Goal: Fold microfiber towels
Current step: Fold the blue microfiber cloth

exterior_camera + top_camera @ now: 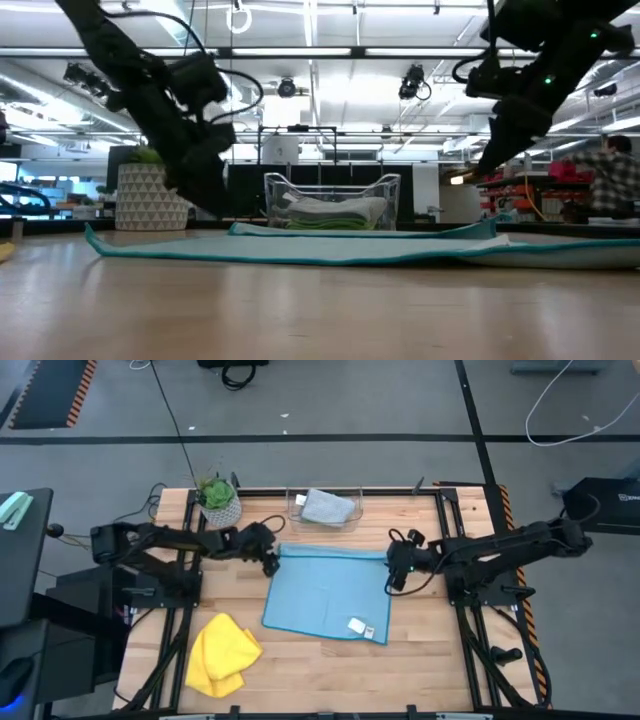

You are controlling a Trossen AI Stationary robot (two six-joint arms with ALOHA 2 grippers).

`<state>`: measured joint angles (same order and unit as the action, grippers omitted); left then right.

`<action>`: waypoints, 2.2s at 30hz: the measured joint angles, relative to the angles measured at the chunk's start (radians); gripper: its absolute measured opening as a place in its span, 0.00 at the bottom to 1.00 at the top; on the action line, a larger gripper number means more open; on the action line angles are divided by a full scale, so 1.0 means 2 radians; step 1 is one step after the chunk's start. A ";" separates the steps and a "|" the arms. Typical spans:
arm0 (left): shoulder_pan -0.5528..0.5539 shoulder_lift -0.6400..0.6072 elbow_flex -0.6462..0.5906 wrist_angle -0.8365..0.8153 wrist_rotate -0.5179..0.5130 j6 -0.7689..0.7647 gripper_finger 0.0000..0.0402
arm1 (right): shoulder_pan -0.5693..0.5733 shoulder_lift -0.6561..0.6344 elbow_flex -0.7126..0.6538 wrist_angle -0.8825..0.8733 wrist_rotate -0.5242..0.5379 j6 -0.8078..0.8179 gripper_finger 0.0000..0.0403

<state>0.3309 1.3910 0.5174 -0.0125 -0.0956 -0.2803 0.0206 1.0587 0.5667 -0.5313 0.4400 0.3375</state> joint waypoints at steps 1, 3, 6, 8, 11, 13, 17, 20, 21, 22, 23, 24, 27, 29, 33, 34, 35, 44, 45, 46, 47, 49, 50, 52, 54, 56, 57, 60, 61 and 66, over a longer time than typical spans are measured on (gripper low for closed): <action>0.008 0.009 0.005 0.000 0.002 0.004 0.56 | -0.006 -0.001 0.000 0.005 0.000 -0.004 0.55; 0.022 0.027 0.018 -0.001 0.024 0.016 0.56 | -0.014 -0.001 0.000 0.012 0.000 -0.015 0.56; 0.034 0.057 0.035 -0.001 0.058 0.027 0.50 | -0.020 -0.001 0.000 0.015 0.000 -0.031 0.55; 0.036 0.074 0.045 0.001 0.059 0.031 0.45 | -0.022 -0.001 0.000 0.015 0.000 -0.041 0.55; 0.039 0.084 0.058 0.004 0.059 0.032 0.39 | -0.023 -0.001 0.000 0.017 0.000 -0.049 0.54; 0.039 0.088 0.063 -0.005 0.059 0.032 0.34 | -0.023 -0.001 0.000 0.017 0.000 -0.053 0.54; 0.039 0.087 0.067 -0.007 0.060 0.037 0.26 | -0.023 -0.001 0.000 0.017 0.000 -0.056 0.54; 0.039 0.087 0.067 -0.008 0.060 0.056 0.18 | -0.023 -0.001 0.000 0.016 0.000 -0.058 0.54; 0.039 0.087 0.067 -0.007 0.060 0.063 0.14 | -0.022 -0.001 0.000 0.016 0.000 -0.061 0.53; 0.039 0.087 0.067 -0.008 0.060 0.067 0.10 | -0.022 -0.001 0.000 0.015 0.000 -0.066 0.53; 0.039 0.087 0.067 -0.007 0.060 0.072 0.06 | -0.022 -0.001 0.000 0.010 -0.002 -0.074 0.53; 0.039 0.087 0.067 -0.006 0.060 0.077 0.03 | -0.022 -0.001 0.000 0.003 -0.009 -0.086 0.52; 0.039 0.087 0.067 0.001 0.060 0.087 0.03 | -0.022 0.007 -0.009 -0.008 -0.015 -0.123 0.52; 0.039 0.087 0.067 0.001 0.060 0.094 0.04 | -0.022 0.017 -0.021 -0.004 -0.020 -0.131 0.53; 0.039 0.087 0.067 0.001 0.060 0.098 0.02 | -0.022 0.045 -0.024 0.004 -0.024 -0.130 0.55; 0.039 0.087 0.067 0.001 0.060 0.100 0.02 | -0.023 0.053 -0.024 0.003 -0.019 -0.129 0.55; 0.039 0.087 0.067 0.001 0.060 0.103 0.03 | -0.024 0.060 -0.024 0.003 -0.013 -0.129 0.55; 0.039 0.087 0.067 0.001 0.060 0.113 0.02 | -0.046 0.130 -0.024 0.017 0.032 -0.126 0.34; 0.039 0.087 0.067 0.001 0.060 0.113 0.02 | -0.048 0.132 -0.024 0.021 0.033 -0.127 0.29; 0.039 0.087 0.067 0.001 0.060 0.113 0.02 | -0.051 0.133 -0.024 0.026 0.033 -0.127 0.24; 0.039 0.087 0.067 0.001 0.060 0.113 0.02 | -0.052 0.134 -0.024 0.028 0.033 -0.128 0.18; 0.039 0.085 0.067 0.001 0.060 0.113 0.01 | -0.053 0.133 -0.024 0.030 0.042 -0.130 0.07; 0.039 0.082 0.066 -0.001 0.060 0.113 0.01 | -0.053 0.131 -0.023 0.027 0.046 -0.131 0.04; 0.039 0.072 0.066 -0.001 0.060 0.113 0.02 | -0.053 0.125 -0.016 0.026 0.047 -0.128 0.03; 0.039 0.055 0.066 -0.010 0.060 0.113 0.02 | -0.053 0.114 -0.008 0.026 0.047 -0.117 0.05; 0.039 0.035 0.066 -0.019 0.060 0.112 0.01 | -0.050 0.098 -0.002 0.024 0.045 -0.108 0.05; 0.039 0.024 0.066 -0.028 0.060 0.111 0.01 | -0.047 0.090 0.002 0.024 0.043 -0.103 0.05; 0.034 -0.010 0.066 -0.053 0.059 0.110 0.02 | -0.033 0.063 0.012 0.022 0.043 -0.095 0.02; 0.031 -0.023 0.066 -0.065 0.059 0.110 0.02 | -0.026 0.056 0.017 0.016 0.043 -0.091 0.02; -0.004 -0.080 0.066 -0.110 0.052 0.105 0.01 | 0.022 0.037 0.052 -0.024 0.039 -0.062 0.02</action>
<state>0.3230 1.2312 0.6495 -0.2321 0.0085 -0.0706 0.0649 1.1329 0.6710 -0.5796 0.5188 0.2143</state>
